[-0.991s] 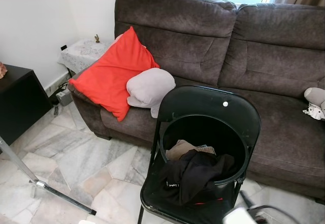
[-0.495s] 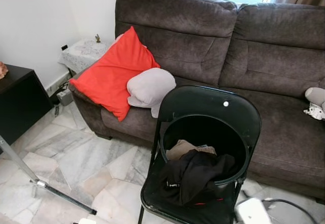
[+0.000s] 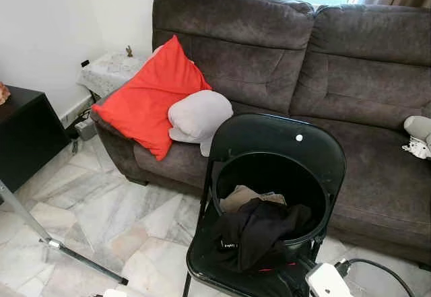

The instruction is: Hang hanger

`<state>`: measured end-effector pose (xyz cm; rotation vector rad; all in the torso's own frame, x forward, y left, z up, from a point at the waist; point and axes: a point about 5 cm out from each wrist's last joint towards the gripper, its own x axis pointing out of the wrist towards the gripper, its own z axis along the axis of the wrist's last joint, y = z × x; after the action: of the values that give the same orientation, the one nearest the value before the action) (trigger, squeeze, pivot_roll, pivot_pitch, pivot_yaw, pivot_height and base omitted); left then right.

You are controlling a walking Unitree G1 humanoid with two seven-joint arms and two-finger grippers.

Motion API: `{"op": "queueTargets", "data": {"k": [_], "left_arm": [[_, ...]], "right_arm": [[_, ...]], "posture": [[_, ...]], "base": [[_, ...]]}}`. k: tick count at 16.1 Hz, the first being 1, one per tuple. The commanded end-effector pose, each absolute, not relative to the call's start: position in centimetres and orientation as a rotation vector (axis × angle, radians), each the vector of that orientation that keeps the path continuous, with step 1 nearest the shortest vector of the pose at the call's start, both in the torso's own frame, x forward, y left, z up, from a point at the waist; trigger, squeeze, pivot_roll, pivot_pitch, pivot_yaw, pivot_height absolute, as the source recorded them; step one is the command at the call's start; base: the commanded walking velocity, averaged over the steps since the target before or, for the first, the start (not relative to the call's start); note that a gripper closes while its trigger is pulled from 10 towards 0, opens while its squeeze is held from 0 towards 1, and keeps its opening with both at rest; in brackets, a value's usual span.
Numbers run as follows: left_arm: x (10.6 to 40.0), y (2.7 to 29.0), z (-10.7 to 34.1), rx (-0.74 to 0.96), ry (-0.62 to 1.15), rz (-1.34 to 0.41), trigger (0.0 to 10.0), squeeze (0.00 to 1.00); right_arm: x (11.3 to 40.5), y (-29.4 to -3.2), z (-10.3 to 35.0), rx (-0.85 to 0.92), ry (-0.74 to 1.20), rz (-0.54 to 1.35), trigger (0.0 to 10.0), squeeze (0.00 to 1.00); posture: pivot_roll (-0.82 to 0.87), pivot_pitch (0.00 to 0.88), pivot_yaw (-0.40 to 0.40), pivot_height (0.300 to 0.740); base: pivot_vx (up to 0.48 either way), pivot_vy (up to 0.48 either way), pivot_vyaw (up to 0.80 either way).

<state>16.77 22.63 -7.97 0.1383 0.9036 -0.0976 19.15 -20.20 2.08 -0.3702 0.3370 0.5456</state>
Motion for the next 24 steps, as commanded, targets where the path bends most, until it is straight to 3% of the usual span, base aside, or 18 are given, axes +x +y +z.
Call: {"op": "queueTargets", "data": {"k": [1, 9, 20, 24], "left_arm": [[16.1, 23.1, -8.2, 0.155, 0.939, -0.104, 10.0, 0.00], [15.9, 23.3, -8.2, 0.157, 0.947, -0.096, 10.0, 0.00], [15.8, 23.2, -8.3, 0.156, 0.951, -0.097, 10.0, 0.00], [15.8, 23.1, -8.3, 0.154, 0.947, -0.102, 10.0, 0.00]], "right_arm": [[19.6, -21.0, 2.0, -0.390, 0.369, 0.550, 10.0, 0.00], [20.9, -21.5, 1.3, -0.358, 0.438, 0.633, 10.0, 0.00], [21.4, -20.6, 1.3, -0.265, 0.525, 0.910, 10.0, 0.00], [23.2, -21.2, 1.1, -0.344, 0.498, 0.769, 10.0, 0.00]], "posture": [[0.01, 0.025, 0.050, 0.740], [0.03, 0.018, 0.053, 0.740], [0.03, 0.027, 0.058, 0.740], [0.03, 0.029, 0.060, 0.740]], "base": [[0.000, 0.000, 0.00], [0.000, 0.000, 0.00], [0.000, 0.000, 0.00], [0.000, 0.000, 0.00]]}}
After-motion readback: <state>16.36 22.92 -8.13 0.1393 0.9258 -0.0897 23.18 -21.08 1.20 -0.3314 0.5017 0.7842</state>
